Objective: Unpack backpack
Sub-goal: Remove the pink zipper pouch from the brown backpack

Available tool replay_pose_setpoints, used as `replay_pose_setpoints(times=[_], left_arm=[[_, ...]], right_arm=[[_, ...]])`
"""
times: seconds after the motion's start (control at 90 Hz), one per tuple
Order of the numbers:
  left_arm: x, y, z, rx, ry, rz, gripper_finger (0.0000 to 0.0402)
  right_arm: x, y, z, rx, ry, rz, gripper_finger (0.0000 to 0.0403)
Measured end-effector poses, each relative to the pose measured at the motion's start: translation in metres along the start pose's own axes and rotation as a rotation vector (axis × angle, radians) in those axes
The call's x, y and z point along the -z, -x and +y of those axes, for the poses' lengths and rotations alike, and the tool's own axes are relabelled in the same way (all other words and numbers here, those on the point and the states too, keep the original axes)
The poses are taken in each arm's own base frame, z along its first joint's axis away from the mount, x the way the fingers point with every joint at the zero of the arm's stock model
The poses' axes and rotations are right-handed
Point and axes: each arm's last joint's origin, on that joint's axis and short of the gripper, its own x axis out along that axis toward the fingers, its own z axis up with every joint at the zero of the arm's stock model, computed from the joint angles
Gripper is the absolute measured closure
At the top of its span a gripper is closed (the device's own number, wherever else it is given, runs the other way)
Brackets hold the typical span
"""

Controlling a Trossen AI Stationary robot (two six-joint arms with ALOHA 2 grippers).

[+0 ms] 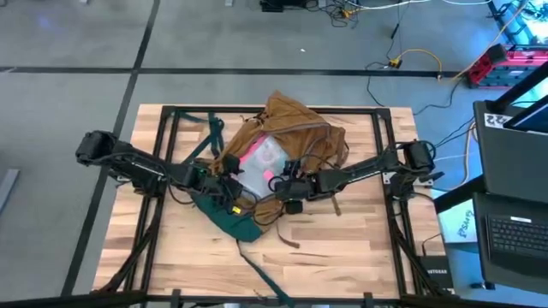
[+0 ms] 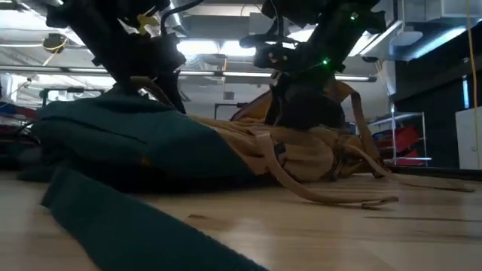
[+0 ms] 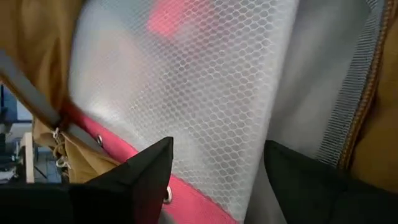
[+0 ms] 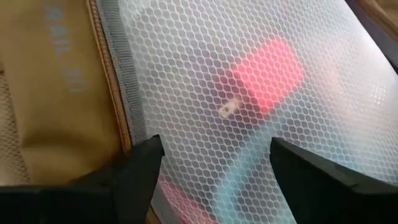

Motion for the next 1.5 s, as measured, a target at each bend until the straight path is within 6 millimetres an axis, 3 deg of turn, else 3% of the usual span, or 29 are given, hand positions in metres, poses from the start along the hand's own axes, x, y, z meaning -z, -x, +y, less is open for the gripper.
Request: replay_pose_setpoints(times=[0.522,0.622,0.744,0.811,1.067,1.189,1.5], left_arm=[[0.011,-0.02,0.015,0.079,0.122,0.017,0.0174],[0.012,-0.02,0.015,0.066,0.126,0.028,0.0234],[0.012,-0.02,0.015,0.069,0.131,0.033,0.0357],[0.012,-0.02,0.015,0.067,0.13,0.034,0.0387],[0.001,0.0,0.023,-0.059,0.075,0.041,0.0401],[-0.009,0.026,0.036,-0.175,0.062,0.029,0.0401],[-0.023,0.08,0.065,-0.365,0.067,-0.041,0.0402]], right_arm=[[-0.001,0.0,0.0,0.0,-0.002,-0.004,0.0118],[-0.001,0.0,0.0,0.0,-0.003,-0.006,0.0118],[-0.001,0.0,0.0,0.001,-0.005,-0.01,0.0118],[-0.001,0.0,0.0,0.0,-0.004,-0.011,0.0118],[-0.001,0.002,-0.001,-0.001,0.011,-0.003,0.0118],[-0.003,0.01,-0.004,-0.007,0.021,0.01,0.0118],[-0.034,0.043,-0.013,0.003,0.008,0.005,0.0118]])
